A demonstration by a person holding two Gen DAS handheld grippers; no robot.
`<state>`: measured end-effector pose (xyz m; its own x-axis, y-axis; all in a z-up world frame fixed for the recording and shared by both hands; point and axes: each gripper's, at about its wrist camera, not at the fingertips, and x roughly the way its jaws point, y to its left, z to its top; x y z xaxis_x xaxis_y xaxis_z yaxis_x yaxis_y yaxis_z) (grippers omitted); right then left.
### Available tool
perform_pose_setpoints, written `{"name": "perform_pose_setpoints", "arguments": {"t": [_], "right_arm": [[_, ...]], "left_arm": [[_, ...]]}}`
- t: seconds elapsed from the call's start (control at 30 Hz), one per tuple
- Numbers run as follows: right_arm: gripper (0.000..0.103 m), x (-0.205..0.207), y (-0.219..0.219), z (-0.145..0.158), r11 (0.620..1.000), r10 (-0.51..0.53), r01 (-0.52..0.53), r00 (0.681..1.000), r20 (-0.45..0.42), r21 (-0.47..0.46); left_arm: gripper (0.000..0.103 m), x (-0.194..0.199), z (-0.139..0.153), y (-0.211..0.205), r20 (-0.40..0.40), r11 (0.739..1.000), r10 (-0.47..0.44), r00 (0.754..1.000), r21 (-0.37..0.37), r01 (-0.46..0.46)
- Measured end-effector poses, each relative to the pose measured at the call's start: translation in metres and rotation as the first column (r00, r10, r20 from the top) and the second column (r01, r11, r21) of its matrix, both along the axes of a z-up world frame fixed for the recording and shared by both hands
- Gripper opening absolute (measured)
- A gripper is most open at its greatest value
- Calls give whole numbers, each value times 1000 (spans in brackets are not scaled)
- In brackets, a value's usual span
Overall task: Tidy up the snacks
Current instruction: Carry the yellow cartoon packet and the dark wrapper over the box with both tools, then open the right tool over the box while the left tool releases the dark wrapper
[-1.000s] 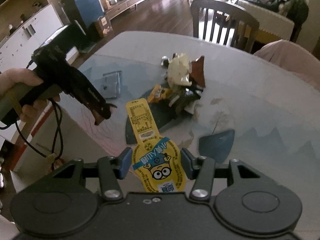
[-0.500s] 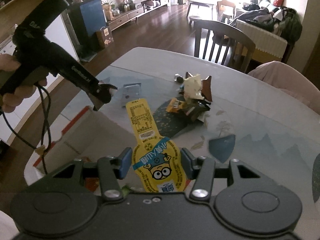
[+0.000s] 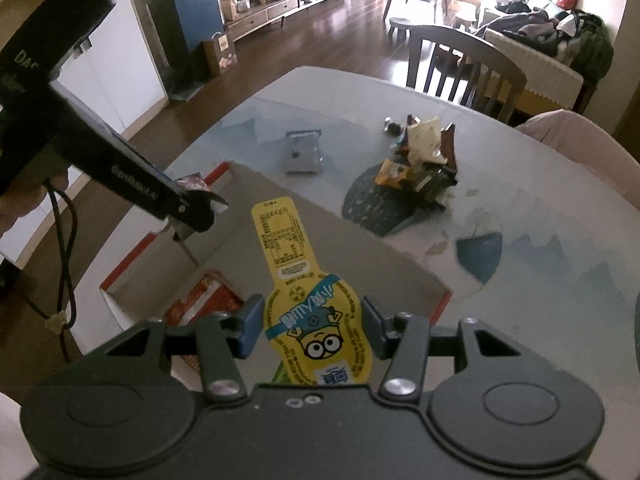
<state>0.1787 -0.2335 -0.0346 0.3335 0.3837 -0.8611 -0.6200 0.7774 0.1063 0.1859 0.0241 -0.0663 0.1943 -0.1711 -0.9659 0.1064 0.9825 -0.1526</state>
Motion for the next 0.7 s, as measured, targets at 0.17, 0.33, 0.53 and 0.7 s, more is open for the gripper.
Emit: {"name": "perform_pose_setpoints", "arguments": {"t": [0.17,0.33,0.53,0.7], "right_arm": [[51,-8,10,-21,1000,-9,8,1000,-30,-20],[51,-15,20,-47,998,-9,6,999,-49,-64],[51,-21,38,-78,990,-1,-10,997,-76,-141],[51,-24,47,-96,984,-10,-8,995,-97,-180]], "left_arm": [[31,-13,-20,-6,-9,999,-14,1000,35,14],[31,-19,-42,-12,-14,997,-24,1000,68,25],[31,-17,-67,-17,-35,996,-17,999,91,20],[31,-14,-84,-14,-66,994,2,998,110,6]]}}
